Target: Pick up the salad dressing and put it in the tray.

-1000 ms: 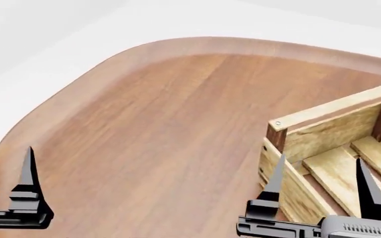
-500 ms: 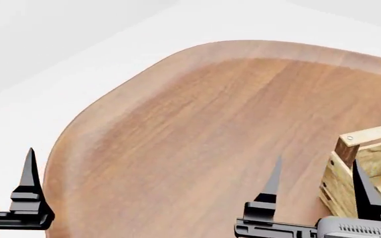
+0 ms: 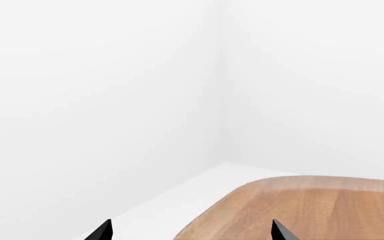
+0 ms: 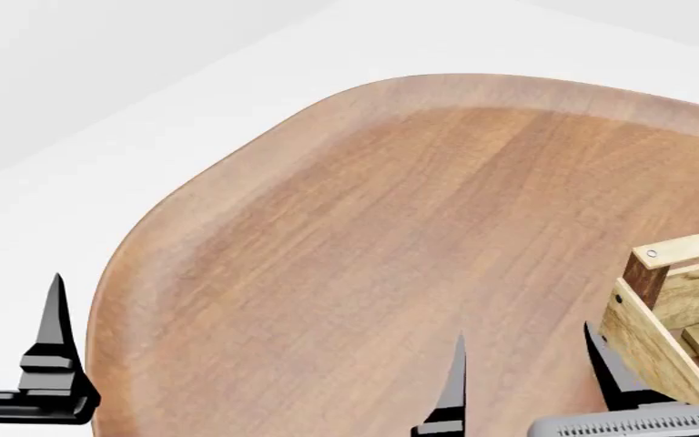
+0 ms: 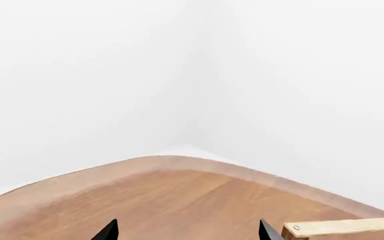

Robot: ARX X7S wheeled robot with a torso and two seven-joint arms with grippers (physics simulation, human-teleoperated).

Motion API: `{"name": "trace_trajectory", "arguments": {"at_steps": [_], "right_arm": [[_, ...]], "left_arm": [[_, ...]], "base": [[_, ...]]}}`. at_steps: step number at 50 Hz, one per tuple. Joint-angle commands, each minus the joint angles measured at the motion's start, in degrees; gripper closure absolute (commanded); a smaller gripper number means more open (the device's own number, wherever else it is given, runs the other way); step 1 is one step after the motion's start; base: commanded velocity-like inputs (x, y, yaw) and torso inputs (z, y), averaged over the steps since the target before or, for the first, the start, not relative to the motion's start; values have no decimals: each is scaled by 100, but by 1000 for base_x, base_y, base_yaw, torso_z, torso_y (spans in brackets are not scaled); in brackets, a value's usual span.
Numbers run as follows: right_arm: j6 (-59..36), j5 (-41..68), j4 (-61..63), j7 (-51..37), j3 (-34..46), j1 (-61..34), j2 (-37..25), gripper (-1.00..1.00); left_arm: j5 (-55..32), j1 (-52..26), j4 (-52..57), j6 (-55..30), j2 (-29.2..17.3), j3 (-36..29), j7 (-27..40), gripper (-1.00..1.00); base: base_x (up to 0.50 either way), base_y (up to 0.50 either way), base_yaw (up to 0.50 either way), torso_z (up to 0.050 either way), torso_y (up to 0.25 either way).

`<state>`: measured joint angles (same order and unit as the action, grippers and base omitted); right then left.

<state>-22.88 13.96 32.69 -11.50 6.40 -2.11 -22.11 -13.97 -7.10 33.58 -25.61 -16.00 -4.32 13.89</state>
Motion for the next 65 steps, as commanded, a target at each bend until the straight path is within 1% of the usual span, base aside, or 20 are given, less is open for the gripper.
{"name": "trace_trajectory", "arguments": {"at_steps": [1, 7, 9, 12, 16, 27, 30, 35, 49, 53, 61, 65], "right_arm": [[-311, 288, -82, 454, -37, 279, -516, -100], [-172, -26, -123, 739, 262, 545, -921, -100], [5, -135, -97, 901, 389, 667, -1084, -100], [-63, -18, -68, 939, 338, 671, -1098, -100], [-1, -114, -70, 1030, 467, 736, -1194, -100], [430, -111, 0, 1396, 606, 1053, -1459, -100], [677, -2, 75, 1638, 628, 1211, -1602, -100], [766, -3, 76, 1750, 684, 1284, -1680, -100], [872, 53, -174, 1920, 886, 1165, -1561, -100], [986, -84, -592, 1984, 1094, 963, -1372, -100], [978, -62, -1136, 1986, 1199, 635, -1068, -100], [1008, -146, -1586, 2037, 1379, 404, -849, -100]], "left_arm": [[-42, 13, 8, -5, -28, -19, 16, -100], [-71, 30, 12, -8, -32, -40, 21, -100], [-69, 20, 5, -9, -36, -53, 25, -100], [-65, 22, 8, 0, -46, -72, 27, -100], [-71, 7, -17, 0, -57, -77, 33, -100], [-130, -7, 0, -33, -79, -89, 44, -100], [-132, -17, 1, -39, -87, -97, 53, -100], [-152, -30, -12, -46, -89, -112, 57, -100], [-178, -4, -48, -1, -109, -125, 85, -100], [-176, 3, -59, 16, -117, -143, 87, -100], [-188, 6, -90, 38, -129, -152, 101, -100], [-184, 15, -51, 37, -139, -176, 112, -100]], "base": [[0, 0, 0, 0, 0], [0, 0, 0, 0, 0], [0, 0, 0, 0, 0], [0, 0, 0, 0, 0], [0, 0, 0, 0, 0], [0, 0, 0, 0, 0], [0, 0, 0, 0, 0], [0, 0, 0, 0, 0], [0, 0, 0, 0, 0], [0, 0, 0, 0, 0], [0, 0, 0, 0, 0], [0, 0, 0, 0, 0]]}}
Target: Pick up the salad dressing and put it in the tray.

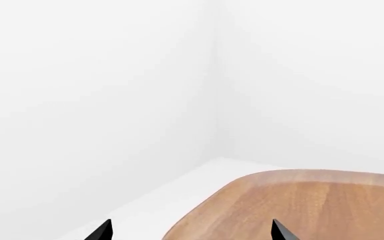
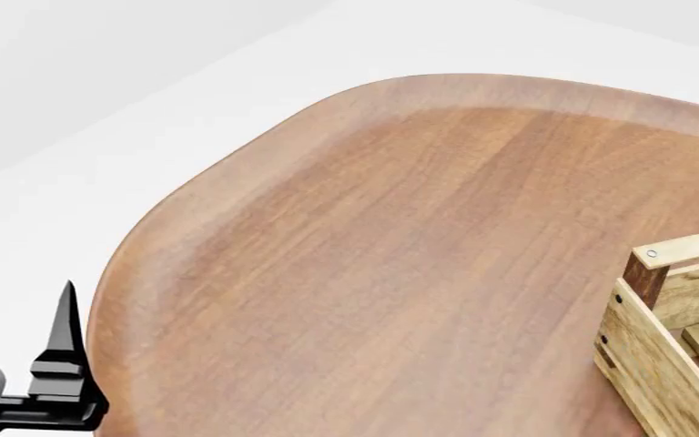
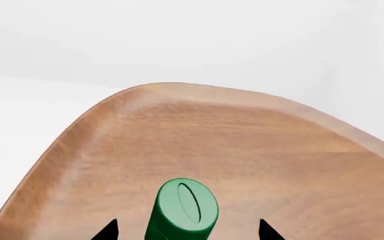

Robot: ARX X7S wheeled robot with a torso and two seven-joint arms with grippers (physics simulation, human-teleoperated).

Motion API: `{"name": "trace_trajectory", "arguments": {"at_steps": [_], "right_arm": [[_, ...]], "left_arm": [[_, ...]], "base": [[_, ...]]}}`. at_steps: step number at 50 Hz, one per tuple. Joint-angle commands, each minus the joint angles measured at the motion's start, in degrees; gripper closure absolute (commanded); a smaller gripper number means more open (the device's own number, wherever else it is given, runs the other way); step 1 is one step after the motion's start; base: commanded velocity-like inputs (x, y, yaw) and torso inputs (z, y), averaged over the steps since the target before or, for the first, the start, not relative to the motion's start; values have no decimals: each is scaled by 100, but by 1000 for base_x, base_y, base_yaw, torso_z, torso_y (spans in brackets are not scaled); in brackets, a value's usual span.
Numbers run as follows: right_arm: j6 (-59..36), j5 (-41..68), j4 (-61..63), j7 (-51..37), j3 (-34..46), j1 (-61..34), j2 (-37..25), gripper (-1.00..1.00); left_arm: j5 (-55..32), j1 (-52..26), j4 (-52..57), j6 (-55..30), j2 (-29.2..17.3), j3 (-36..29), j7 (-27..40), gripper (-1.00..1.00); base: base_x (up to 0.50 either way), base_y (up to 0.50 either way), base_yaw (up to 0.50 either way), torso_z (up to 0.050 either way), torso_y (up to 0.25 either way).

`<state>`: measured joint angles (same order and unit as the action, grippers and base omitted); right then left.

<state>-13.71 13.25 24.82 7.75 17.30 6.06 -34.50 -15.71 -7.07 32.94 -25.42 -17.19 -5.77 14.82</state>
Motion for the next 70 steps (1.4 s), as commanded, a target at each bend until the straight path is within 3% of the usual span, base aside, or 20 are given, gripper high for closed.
{"name": "trace_trajectory", "arguments": {"at_steps": [1, 37, 38, 57, 70], "right_arm": [[85, -62, -849, 126, 297, -453, 415, -100], [268, 117, -2000, 331, 459, -1016, 907, -100], [308, 105, -2070, 321, 453, -1025, 925, 100], [128, 512, -1647, 153, 175, -956, 952, 100], [-568, 858, -322, -462, -274, -889, 753, 100]], "left_arm": [[-13, 9, 11, 17, -21, -30, 22, -100], [-76, 4, -26, 44, -87, -76, 82, -100], [-79, -2, -28, 46, -90, -74, 83, -100], [-108, -14, -25, 60, -120, -81, 132, -100], [-138, 9, -43, 103, -140, -74, 152, -100]], "base": [[0, 0, 0, 0, 0], [0, 0, 0, 0, 0], [0, 0, 0, 0, 0], [0, 0, 0, 0, 0], [0, 0, 0, 0, 1]]}}
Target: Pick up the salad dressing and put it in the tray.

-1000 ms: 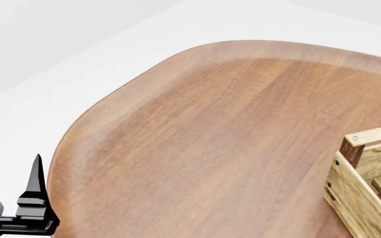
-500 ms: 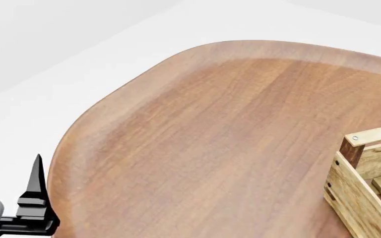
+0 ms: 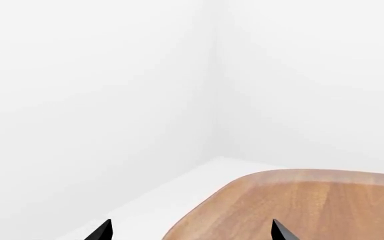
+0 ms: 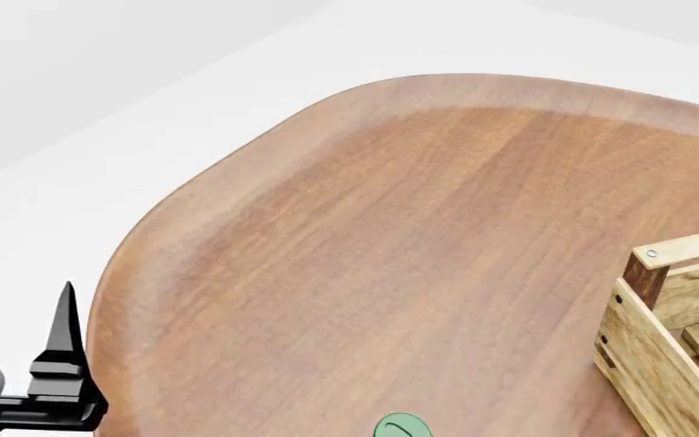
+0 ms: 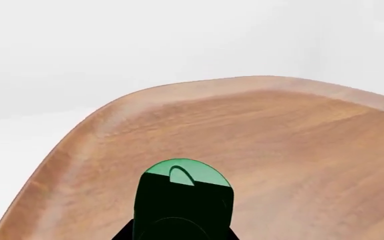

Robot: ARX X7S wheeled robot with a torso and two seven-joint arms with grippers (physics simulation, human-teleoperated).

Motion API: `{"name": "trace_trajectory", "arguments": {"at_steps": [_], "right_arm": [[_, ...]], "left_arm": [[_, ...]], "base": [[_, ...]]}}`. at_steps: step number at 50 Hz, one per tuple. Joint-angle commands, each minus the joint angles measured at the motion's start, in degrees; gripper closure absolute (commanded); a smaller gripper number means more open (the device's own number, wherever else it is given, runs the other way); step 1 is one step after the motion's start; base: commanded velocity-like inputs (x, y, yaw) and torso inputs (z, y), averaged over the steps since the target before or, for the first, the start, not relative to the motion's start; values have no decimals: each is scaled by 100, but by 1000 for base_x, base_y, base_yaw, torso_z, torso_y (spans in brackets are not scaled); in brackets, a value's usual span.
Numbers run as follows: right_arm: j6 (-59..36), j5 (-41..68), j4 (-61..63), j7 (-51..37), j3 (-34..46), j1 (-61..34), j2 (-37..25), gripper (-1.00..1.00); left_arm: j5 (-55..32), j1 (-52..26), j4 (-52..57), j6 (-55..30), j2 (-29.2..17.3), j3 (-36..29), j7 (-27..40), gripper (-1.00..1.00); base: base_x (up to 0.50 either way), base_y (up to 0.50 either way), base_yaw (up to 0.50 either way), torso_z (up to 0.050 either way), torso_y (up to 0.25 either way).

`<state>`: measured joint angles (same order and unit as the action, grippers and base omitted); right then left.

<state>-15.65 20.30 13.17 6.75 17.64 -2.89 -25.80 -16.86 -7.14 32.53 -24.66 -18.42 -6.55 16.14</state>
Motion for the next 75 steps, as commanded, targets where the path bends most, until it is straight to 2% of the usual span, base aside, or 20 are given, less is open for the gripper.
{"name": "trace_trajectory", "arguments": {"at_steps": [1, 26, 41, 53, 62, 75], "right_arm": [[-423, 166, 894, -410, -343, -13, -126, 100], [-974, 754, 2077, -997, -1320, -201, -525, 100], [-1235, 998, 2197, -1476, -1924, -509, -571, 100], [-1936, 1081, 1942, -1948, -2162, -1133, -753, 100], [-1971, 878, 1623, -2122, -2260, -1297, -834, 100], [-2080, 787, 549, -2321, -2523, -1995, -833, 100]], "left_arm": [[-24, 19, -5, 31, -18, 5, 23, -100], [-91, 28, 7, 58, -53, 13, 74, -100], [-128, 37, 11, 75, -78, 14, 100, -100], [-155, 9, 2, 77, -105, 11, 111, -100], [-186, -4, -24, 97, -118, 16, 111, -100], [-201, -3, -48, 113, -139, 15, 135, -100]], "base": [[0, 0, 0, 0, 0], [0, 0, 0, 0, 0], [0, 0, 0, 0, 1], [0, 0, 0, 0, 0], [0, 0, 0, 0, 1], [0, 0, 0, 0, 0]]}}
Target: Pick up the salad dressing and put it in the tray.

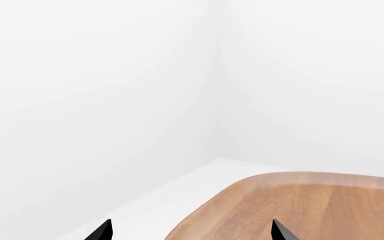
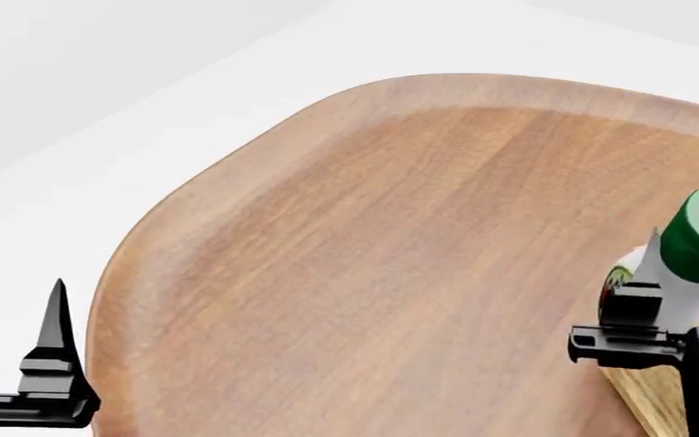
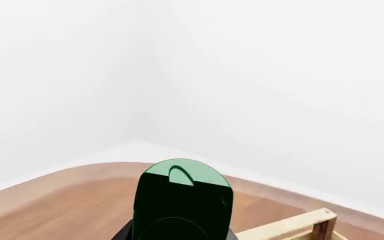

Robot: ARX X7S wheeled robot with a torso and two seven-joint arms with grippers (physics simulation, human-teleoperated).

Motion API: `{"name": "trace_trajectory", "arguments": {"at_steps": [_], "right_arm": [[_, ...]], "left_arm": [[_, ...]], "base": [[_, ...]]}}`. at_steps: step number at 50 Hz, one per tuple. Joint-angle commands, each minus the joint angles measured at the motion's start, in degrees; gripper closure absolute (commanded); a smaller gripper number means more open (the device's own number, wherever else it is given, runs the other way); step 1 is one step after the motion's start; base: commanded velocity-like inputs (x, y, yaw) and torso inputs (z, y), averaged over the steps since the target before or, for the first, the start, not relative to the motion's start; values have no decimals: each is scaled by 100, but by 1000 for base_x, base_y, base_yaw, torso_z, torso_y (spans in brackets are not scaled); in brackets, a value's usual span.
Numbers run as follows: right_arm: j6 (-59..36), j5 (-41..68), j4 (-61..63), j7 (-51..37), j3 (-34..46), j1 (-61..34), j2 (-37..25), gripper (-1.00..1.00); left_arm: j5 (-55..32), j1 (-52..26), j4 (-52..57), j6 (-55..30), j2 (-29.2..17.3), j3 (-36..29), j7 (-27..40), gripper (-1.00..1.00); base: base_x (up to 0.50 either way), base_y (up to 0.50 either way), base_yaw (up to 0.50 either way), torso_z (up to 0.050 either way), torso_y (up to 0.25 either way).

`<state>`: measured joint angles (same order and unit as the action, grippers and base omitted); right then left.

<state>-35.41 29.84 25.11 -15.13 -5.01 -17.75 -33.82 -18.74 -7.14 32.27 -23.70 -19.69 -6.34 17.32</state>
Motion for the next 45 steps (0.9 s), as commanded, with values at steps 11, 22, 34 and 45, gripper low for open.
{"name": "trace_trajectory", "arguments": {"at_steps": [11, 22, 34, 45], "right_arm": [[-91, -297, -1584, -352, -383, -909, 92, 100], [-10, -892, -2275, -634, -88, -1353, -101, 100], [833, -1390, -4107, -911, -135, -1858, 32, 100], [1256, -1727, -5287, -966, 19, -2420, -62, 100]], "left_arm": [[-16, 38, -66, 104, -22, 11, 33, -100], [-55, 54, -117, 157, -29, 43, 43, -100], [-47, 44, -100, 150, -47, 4, 72, -100], [-43, 34, -104, 144, -64, -31, 90, -100]], "base": [[0, 0, 0, 0, 1], [0, 0, 0, 0, 1], [0, 0, 0, 0, 0], [0, 0, 0, 0, 1]]}}
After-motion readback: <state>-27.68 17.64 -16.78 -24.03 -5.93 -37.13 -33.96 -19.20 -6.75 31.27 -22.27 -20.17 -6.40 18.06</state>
